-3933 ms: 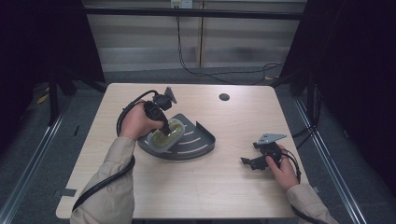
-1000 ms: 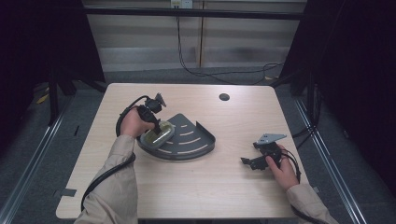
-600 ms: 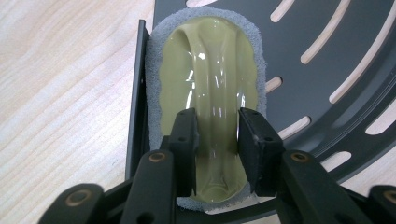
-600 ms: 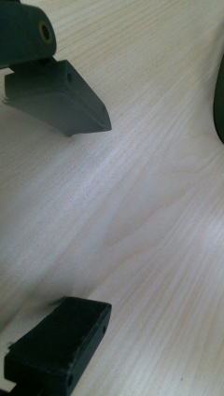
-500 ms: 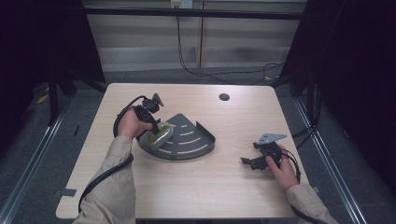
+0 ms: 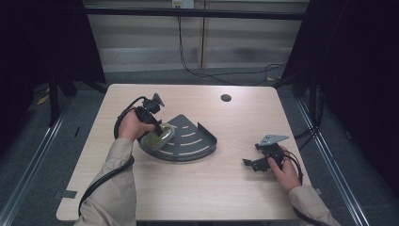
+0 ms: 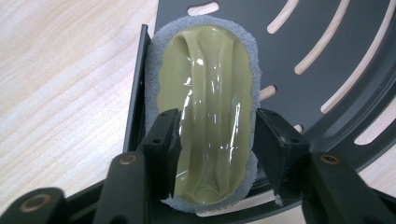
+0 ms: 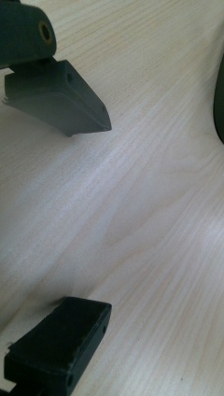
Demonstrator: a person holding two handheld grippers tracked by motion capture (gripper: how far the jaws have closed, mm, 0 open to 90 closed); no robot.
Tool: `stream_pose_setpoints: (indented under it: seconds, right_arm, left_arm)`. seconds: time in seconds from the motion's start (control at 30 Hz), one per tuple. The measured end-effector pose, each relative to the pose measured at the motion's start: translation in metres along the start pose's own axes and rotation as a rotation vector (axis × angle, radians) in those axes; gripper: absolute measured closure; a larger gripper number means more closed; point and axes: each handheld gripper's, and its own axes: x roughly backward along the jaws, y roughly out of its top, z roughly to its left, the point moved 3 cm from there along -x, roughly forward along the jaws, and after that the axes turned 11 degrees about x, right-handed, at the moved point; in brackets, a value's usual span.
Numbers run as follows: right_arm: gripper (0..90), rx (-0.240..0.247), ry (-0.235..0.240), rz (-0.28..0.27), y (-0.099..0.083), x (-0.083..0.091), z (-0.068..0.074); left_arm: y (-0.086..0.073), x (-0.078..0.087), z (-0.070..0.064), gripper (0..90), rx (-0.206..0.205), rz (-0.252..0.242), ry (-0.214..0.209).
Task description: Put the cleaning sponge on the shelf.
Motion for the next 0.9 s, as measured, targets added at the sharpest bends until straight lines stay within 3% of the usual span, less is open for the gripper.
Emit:
stream_pose_setpoints:
  seconds: [0.3,0.9]
  right_arm:
    - [10.8,0.0,0.0,0.0,0.0,0.0,0.0]
    - [10.8,0.002,0.0,-0.001,0.0,-0.0001,-0.0002]
  left_arm:
    - [-0.0006,0.0031,-0.0009,44.0,0.007,-0.02,-0.001]
    - [-0.0027,0.0106,-0.0015,22.2,0.029,-0.053,0.015]
